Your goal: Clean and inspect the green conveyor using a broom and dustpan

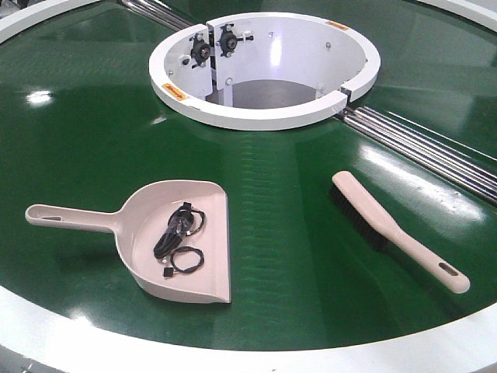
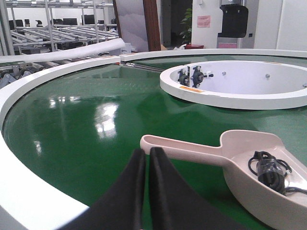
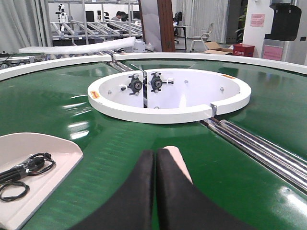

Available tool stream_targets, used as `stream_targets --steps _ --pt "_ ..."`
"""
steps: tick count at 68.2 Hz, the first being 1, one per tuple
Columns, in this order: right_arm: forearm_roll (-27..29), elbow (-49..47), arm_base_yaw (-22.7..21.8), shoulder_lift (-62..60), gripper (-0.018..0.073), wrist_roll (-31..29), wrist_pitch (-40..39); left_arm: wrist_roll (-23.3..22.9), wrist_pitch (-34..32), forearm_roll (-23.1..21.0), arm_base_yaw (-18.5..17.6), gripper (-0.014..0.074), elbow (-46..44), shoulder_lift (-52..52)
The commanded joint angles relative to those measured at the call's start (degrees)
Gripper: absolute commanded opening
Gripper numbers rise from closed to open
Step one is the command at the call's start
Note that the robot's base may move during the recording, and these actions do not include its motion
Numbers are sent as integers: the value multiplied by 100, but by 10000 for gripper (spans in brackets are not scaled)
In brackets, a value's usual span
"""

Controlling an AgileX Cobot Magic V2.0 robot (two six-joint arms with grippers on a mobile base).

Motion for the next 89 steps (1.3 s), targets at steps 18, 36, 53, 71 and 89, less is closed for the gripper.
stream_targets --steps 18,36,53,71,89 --pt "46 -151 -5 92 -8 -9 -338 -69 -389 -35 14 -6 55 -86" --pt "-421 -70 -18 28 -8 -83 -535 -69 -389 -35 14 -6 55 -86" --pt "-2913 714 -45 -61 -8 1889 -1207 -69 -389 -35 19 -6 55 -86" --pt "-2764 1382 -617 -963 -8 2283 -1459 -69 -389 -35 20 -6 55 -80" --pt "-2807 1382 -587 -951 -8 2766 -1402 -69 -389 -35 20 -6 55 -80"
